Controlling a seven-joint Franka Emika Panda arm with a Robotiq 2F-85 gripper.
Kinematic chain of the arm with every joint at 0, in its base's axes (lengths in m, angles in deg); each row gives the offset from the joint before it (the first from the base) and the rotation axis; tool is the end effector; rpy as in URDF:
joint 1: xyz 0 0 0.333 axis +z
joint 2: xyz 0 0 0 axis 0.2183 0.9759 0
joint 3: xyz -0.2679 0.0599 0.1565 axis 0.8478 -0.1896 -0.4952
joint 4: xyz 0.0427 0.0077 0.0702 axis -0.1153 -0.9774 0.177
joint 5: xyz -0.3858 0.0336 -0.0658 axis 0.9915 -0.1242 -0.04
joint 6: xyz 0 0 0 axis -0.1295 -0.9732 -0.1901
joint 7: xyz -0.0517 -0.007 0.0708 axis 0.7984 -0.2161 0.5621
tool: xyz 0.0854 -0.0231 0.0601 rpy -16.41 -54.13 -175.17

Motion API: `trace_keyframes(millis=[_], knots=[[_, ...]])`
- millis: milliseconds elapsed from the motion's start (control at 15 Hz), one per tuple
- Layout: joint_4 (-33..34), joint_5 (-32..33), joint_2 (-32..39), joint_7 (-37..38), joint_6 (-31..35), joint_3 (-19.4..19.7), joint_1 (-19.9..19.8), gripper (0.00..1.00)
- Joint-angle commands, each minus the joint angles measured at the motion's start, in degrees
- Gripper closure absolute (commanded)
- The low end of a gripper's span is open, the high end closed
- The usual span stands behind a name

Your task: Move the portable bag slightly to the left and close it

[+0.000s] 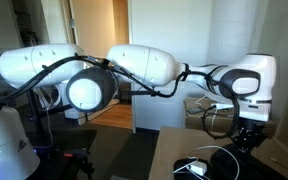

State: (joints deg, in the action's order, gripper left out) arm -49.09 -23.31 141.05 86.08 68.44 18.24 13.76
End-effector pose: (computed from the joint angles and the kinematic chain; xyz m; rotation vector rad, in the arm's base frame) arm 0.8129 -0.0101 0.2040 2.3139 -2.1030 0.1570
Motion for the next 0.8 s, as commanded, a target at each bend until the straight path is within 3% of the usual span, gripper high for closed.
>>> trace_keyframes(millis=[0,733], knots=[[-0.04,2.02,0.02,-1.61,0.73,-0.14,0.08,0.99],[0.52,7.62,1.72,-18.52,5.09,1.35,0.13,0.99]])
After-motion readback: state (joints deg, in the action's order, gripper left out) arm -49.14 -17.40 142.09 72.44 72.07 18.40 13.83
